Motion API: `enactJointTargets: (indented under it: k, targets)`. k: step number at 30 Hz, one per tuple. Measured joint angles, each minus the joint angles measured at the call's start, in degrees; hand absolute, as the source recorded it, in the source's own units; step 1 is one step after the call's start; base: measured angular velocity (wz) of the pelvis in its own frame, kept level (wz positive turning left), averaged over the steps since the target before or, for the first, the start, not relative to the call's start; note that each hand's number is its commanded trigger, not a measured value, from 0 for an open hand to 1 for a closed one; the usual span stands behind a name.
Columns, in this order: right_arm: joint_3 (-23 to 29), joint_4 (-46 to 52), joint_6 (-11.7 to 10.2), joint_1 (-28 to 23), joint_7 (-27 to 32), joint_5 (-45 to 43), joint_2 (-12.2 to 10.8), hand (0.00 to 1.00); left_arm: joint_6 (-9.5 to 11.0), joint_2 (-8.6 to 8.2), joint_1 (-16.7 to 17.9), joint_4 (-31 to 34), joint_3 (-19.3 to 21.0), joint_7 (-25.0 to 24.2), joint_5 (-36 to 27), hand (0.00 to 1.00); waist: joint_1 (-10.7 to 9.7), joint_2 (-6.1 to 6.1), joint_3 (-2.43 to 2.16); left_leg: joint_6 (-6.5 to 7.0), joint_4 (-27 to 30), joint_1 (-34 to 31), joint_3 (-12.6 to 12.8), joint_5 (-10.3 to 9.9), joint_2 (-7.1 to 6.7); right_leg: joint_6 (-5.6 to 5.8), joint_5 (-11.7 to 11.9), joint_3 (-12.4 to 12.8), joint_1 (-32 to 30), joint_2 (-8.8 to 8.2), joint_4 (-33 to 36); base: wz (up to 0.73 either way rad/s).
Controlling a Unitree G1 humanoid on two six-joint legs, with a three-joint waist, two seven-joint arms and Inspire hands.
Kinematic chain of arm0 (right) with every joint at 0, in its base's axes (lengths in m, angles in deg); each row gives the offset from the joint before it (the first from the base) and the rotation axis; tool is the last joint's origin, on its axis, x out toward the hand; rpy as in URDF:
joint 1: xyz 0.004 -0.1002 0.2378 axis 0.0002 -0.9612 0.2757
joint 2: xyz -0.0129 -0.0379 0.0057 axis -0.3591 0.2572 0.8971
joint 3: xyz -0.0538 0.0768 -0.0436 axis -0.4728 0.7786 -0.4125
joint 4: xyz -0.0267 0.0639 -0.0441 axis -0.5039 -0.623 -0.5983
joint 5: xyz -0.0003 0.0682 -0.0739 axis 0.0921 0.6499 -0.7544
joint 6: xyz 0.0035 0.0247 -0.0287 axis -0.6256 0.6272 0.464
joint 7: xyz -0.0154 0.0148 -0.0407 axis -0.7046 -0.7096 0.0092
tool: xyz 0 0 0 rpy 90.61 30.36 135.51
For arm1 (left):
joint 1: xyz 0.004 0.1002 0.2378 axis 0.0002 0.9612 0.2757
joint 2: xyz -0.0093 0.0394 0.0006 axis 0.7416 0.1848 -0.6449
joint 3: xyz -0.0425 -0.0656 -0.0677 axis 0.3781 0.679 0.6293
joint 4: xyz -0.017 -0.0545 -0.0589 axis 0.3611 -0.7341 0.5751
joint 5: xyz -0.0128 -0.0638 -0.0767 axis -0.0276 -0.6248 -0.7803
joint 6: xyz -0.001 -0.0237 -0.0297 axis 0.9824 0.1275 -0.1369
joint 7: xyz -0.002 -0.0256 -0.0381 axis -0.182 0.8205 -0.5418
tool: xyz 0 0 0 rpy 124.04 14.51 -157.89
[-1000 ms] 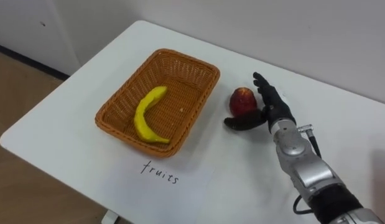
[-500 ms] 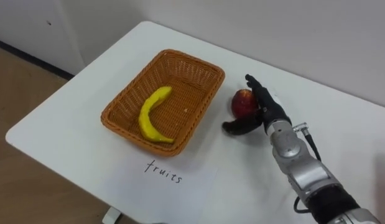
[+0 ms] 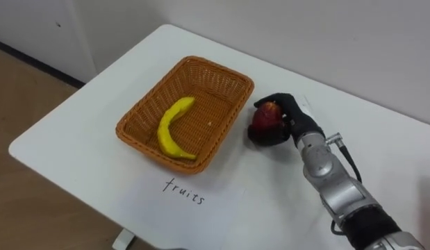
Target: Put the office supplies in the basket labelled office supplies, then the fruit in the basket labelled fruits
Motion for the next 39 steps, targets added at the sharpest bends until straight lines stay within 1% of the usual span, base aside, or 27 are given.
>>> enactJointTargets:
  k: [3, 6, 12, 16, 17, 19, 21, 23, 25, 26, 27, 28, 29, 30, 32, 33, 35, 36, 37, 39]
  targets:
    - [0.0, 0.02, 0.0, 0.07, -0.03, 0.06, -0.02, 1.0, 0.1, 0.01, -0.03, 0.71, 0.0, 0.05, 0.0, 0.0, 0.02, -0.2, 0.05, 0.01, 0.06, 0.0, 0.01, 0.0, -0.01, 0.0, 0.0, -0.04, -0.04, -0.03, 0.0, 0.0]
    - [-0.15, -0.02, 0.0, 0.03, -0.63, 0.2, -0.03, 1.0, 0.47, 0.08, -0.04, 0.9, -0.01, 0.11, 0.0, 0.0, 0.02, -0.42, 0.22, 0.01, -0.06, 0.13, 0.01, 0.0, -0.02, 0.0, 0.0, -0.06, -0.03, -0.05, 0.0, 0.0]
    - [-0.32, -0.44, -0.17, 0.01, -0.45, 2.7, 0.0, 1.0, 0.4, 0.41, -0.12, 0.89, -0.04, 0.12, -0.58, 0.0, -0.16, -0.42, 0.26, 0.05, -0.07, 0.35, 0.19, 0.03, 0.0, 0.04, -0.03, 0.09, 0.11, -0.13, -0.03, 0.0]
    - [-0.32, -0.57, -0.26, -0.22, -0.42, 5.79, 0.04, 1.0, 0.53, 0.79, -0.23, 0.87, 0.0, 0.53, -0.64, 0.0, -0.32, -0.19, 0.47, 0.07, -0.18, 0.91, 0.4, 0.03, -0.02, 0.06, -0.03, 1.22, 0.43, -0.12, -0.02, -0.04]
    - [-0.32, -0.57, -0.33, -0.31, -0.4, 6.12, 0.06, 1.0, 0.6, 0.83, -0.27, 0.87, 0.02, 0.57, -0.64, 0.0, -0.34, -0.14, 0.5, 0.07, -0.23, 0.97, 0.4, 0.04, -0.02, 0.06, -0.03, 1.21, 0.47, -0.12, -0.03, 0.0]
    - [-0.22, -0.55, -0.4, -0.39, -0.51, 6.9, 0.12, 1.0, 0.75, 0.84, -0.33, 0.87, 0.02, 0.63, -0.59, 0.0, -0.77, 0.2, 0.72, 0.07, -0.36, 0.98, 0.26, 0.01, -0.07, 0.06, -0.03, 1.07, 0.8, -0.11, -0.02, 0.0]
    - [-0.1, -0.55, -0.58, -0.49, -0.6, 7.52, 0.26, 1.0, 0.75, 0.85, -0.53, 0.87, 0.1, 0.63, -0.59, 0.0, -0.95, 0.38, 0.79, 0.07, -0.46, 1.03, 0.2, 0.01, -0.06, 0.06, -0.04, 0.94, 0.83, -0.1, -0.03, 0.02]
    - [0.31, -0.23, -0.98, -1.18, -0.55, 7.63, 0.3, 1.0, 0.75, 0.76, -0.55, 0.84, 0.1, 0.63, -0.59, 0.0, -1.15, 0.69, 0.6, 0.07, -0.49, 1.08, 0.26, 0.01, -0.08, 0.06, -0.03, 1.12, 0.82, -0.12, -0.02, 0.0]
    - [0.92, 1.32, -1.41, -2.39, -1.0, 7.3, 0.35, 1.0, 0.76, 0.6, -0.49, 0.82, 0.7, 0.71, -0.5, 0.0, -2.04, 0.96, 0.04, 0.15, -0.65, 1.17, 0.31, 0.11, -0.11, 0.07, -0.03, 1.26, 0.6, -0.16, -0.02, 0.0]
    - [1.87, 2.72, -1.42, -3.63, -1.35, 7.3, 0.34, 1.0, 0.82, 0.61, -0.52, 0.83, 0.86, 0.82, -0.49, 0.0, -2.26, 1.05, -0.12, 0.22, -0.6, 1.39, 0.32, 0.25, -0.13, 0.07, -0.03, 1.29, 0.72, -0.2, -0.04, 0.0]
    - [2.37, 3.24, -1.44, -4.25, -1.35, 7.34, 0.33, 1.0, 0.83, 0.6, -0.52, 0.83, 0.87, 0.84, -0.46, 0.0, -2.36, 1.21, -0.13, 0.24, -0.6, 1.51, 0.32, 0.27, -0.16, 0.07, -0.03, 1.33, 0.85, -0.23, -0.04, 0.0]
    - [2.92, 4.31, -1.47, -5.36, -1.25, 7.28, 0.36, 1.0, 0.85, 0.45, -0.44, 0.83, 1.0, 0.85, -0.27, 0.0, -2.58, 1.65, -0.06, 0.27, -0.78, 2.1, 0.46, 0.28, -0.17, 0.08, -0.03, 1.49, 1.25, -0.29, -0.03, 0.0]
    - [3.05, 4.53, -1.47, -5.82, -1.24, 7.21, 0.38, 1.0, 0.86, 0.33, -0.29, 0.83, 1.17, 0.85, -0.12, 0.0, -2.88, 1.83, -0.18, 0.27, -0.88, 2.27, 0.56, 0.28, -0.17, 0.08, -0.03, 1.56, 1.34, -0.32, -0.04, -0.03]
    - [3.26, 5.19, -1.47, -6.32, -1.27, 7.03, 0.37, 1.0, 0.93, -0.02, -0.07, 0.81, 1.86, 0.87, -0.04, 0.0, -3.59, 2.15, -0.42, 0.31, -1.05, 2.35, 0.61, 0.31, -0.17, 0.08, -0.03, 1.7, 1.41, -0.34, -0.04, -0.05]
    - [4.63, 6.41, -1.41, -6.95, -1.14, 6.95, 0.42, 1.0, 1.28, -0.22, -0.01, 0.64, 2.16, 1.05, -0.08, 0.0, -4.22, 2.29, -0.46, 0.33, -1.3, 2.54, 0.96, 0.37, -0.08, 0.13, -0.06, 2.19, 1.33, -0.33, -0.07, -0.08]
    - [4.92, 7.38, -1.4, -7.08, -0.96, 6.73, 0.79, 1.0, 1.39, -0.32, 0.2, 0.27, 2.3, 1.27, -0.13, 0.0, -4.82, 2.27, -0.47, 0.32, -1.49, 2.72, 1.2, 0.38, -0.03, 0.19, -0.1, 2.73, 1.32, -0.32, -0.05, -0.15]
    - [5.24, 10.28, -1.15, -7.52, -0.96, 5.93, 1.92, 1.0, 1.36, -0.76, 0.34, -0.16, 2.86, 1.41, -0.11, 0.0, -5.3, 2.23, -0.48, 0.31, -1.74, 3.0, 1.72, 0.43, 0.03, 0.23, -0.12, 3.67, 1.26, -0.27, -0.05, -0.15]
    - [5.94, 13.47, -1.0, -8.12, -1.07, 4.5, 2.79, 1.0, 1.33, -1.05, 0.32, -0.38, 3.0, 1.45, -0.12, 0.0, -5.83, 2.23, -0.48, 0.31, -1.78, 3.09, 1.84, 0.43, 0.02, 0.23, -0.13, 4.22, 1.23, -0.27, -0.05, -0.09]
    - [7.09, 16.52, -1.0, -8.3, -1.07, 3.8, 3.14, 1.0, 1.34, -1.19, 0.31, -0.58, 3.0, 1.45, -0.11, 0.0, -6.66, 2.2, -0.48, 0.31, -1.81, 3.16, 1.88, 0.43, 0.0, 0.23, -0.13, 4.62, 1.25, -0.26, -0.05, -0.07]
    - [9.03, 20.27, -1.0, -8.32, -1.0, 2.31, 3.23, 1.0, 1.35, -1.2, 0.26, -0.75, 3.08, 1.47, -0.07, 0.0, -7.27, 2.09, -0.55, 0.31, -1.93, 3.2, 2.07, 0.43, 0.04, 0.23, -0.12, 4.84, 1.34, -0.2, -0.04, -0.07]
